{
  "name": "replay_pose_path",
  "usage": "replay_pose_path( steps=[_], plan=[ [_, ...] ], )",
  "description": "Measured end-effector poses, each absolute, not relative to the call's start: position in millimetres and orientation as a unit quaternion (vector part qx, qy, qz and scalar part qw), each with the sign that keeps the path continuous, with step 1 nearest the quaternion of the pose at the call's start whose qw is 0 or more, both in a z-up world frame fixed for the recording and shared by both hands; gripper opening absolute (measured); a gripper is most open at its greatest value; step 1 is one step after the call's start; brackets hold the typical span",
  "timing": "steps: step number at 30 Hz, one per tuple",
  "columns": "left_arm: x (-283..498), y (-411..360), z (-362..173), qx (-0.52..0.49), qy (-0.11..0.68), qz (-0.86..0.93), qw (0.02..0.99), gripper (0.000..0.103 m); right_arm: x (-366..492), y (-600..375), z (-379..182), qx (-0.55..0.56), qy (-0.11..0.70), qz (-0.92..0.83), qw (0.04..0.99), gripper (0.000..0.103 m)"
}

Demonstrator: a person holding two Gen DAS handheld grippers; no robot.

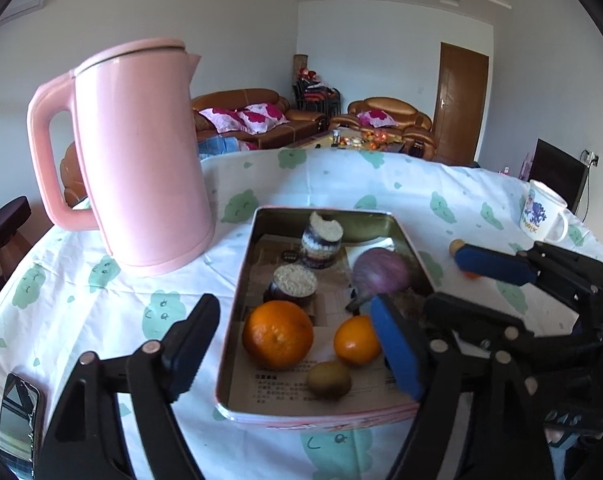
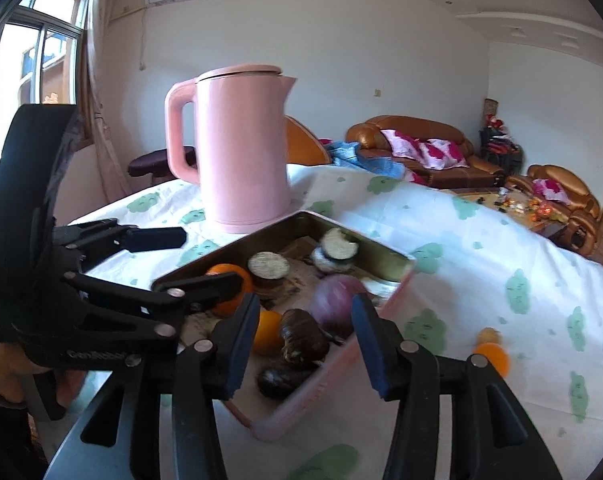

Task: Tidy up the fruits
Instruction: 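Lower the potato and brown ball into the tin box and open both grippers, then grasp a small yellow-brown potato with the left gripper while the right grasps an orange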

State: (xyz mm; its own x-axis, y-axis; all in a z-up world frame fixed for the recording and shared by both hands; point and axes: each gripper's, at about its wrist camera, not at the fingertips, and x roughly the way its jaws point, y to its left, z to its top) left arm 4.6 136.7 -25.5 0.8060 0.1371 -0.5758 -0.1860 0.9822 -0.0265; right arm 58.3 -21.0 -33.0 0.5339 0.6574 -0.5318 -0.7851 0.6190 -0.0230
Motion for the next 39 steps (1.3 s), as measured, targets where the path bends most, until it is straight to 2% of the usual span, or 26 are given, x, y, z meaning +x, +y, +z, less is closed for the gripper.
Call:
replay_pose_path(
  steps=[2, 4, 13, 25, 28, 39],
  plan=[
    [4.8, 134.8, -22.0, -0.041, 0.295, 0.087, 0.951, 0.096, 62.4, -30.2, -30.6, -0.137, 0.247, 0.400, 0.872, 0.051],
    [4.7, 130.7, -18.2, -0.042, 0.288, 0.089, 0.953, 0.101, 70.3, -43.6, -28.4, -0.141, 0.250, 0.373, 0.882, 0.052],
    [24.7, 99.2, -4.6, -0.034, 0.287, 0.049, 0.956, 0.101, 132.1, -100.8, -42.5, -0.115, 0.323, 0.261, 0.903, 0.052],
    [63.2, 72.1, -3.7, -0.035, 0.307, 0.028, 0.951, 0.102, 172.5, -99.7, -74.9, -0.085, 0.387, 0.270, 0.877, 0.052],
    [69.8, 65.2, -4.5, -0.033, 0.313, 0.027, 0.949, 0.102, 175.4, -100.2, -75.8, -0.075, 0.392, 0.275, 0.875, 0.037],
    [116.7, 3.3, -15.6, -0.007, 0.342, 0.002, 0.939, 0.100, 191.7, -165.8, -74.7, -0.049, 0.394, 0.195, 0.897, 0.037]
  ],
)
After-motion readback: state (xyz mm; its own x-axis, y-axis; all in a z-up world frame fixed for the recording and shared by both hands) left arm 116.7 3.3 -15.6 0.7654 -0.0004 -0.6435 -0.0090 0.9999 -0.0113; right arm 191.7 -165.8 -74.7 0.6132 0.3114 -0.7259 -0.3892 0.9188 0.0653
